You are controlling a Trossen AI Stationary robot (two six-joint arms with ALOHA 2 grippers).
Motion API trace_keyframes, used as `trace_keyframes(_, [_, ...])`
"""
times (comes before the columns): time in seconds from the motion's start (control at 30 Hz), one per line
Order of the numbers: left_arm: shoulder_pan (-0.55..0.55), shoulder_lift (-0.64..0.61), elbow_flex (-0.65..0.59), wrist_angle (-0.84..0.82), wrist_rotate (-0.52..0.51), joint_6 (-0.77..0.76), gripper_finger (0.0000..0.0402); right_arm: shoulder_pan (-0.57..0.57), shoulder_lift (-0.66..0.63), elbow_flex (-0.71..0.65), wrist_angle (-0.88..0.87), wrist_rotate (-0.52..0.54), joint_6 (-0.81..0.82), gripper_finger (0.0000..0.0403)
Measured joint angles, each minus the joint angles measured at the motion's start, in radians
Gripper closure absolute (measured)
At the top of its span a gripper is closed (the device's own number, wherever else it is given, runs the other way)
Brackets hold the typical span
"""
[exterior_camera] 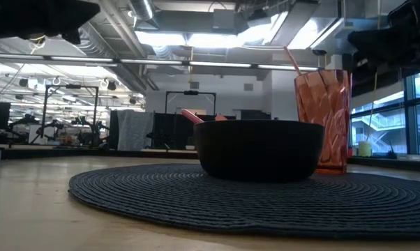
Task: Pick & Place Utensil
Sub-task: Return to Home Position
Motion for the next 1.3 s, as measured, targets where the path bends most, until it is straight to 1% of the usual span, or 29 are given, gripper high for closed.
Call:
trace_keyframes(0.07, [0.003,-0.019,-0.009,-0.015,-0.013,-0.006,0.04,0.0,0.0,0.0,-0.021,0.0,-0.009,0.0401])
trace_keyframes(0.2, [0.003,-0.037,-0.072,-0.027,0.01,-0.021,0.0401,0.0,0.0,0.0,-0.044,0.001,-0.01,0.0402])
trace_keyframes(0.27, [0.003,-0.038,-0.112,-0.016,-0.008,-0.044,0.04,0.0,0.0,0.0,-0.043,0.001,-0.01,0.0402])
trace_keyframes(0.4, [-0.008,-0.032,-0.113,-0.066,-0.005,-0.088,0.04,0.0,0.0,0.0,-0.052,0.003,-0.013,0.0402])
trace_keyframes(0.5, [-0.026,-0.033,-0.113,-0.068,-0.012,-0.07,0.04,0.0,0.0,0.0,-0.085,0.026,-0.024,0.0402])
trace_keyframes(0.6, [-0.033,-0.033,-0.113,-0.068,-0.043,-0.056,0.04,0.0,0.0,0.0,-0.123,0.057,-0.028,0.0402])
trace_keyframes(1.13, [-0.033,-0.032,-0.112,-0.075,-0.043,-0.055,0.0399,0.0,0.0,0.0,-0.122,0.055,-0.039,0.0403])
trace_keyframes(1.3, [-0.033,-0.032,-0.113,-0.085,-0.084,-0.055,0.0398,0.0,0.0,0.0,-0.122,0.055,-0.05,0.0396])
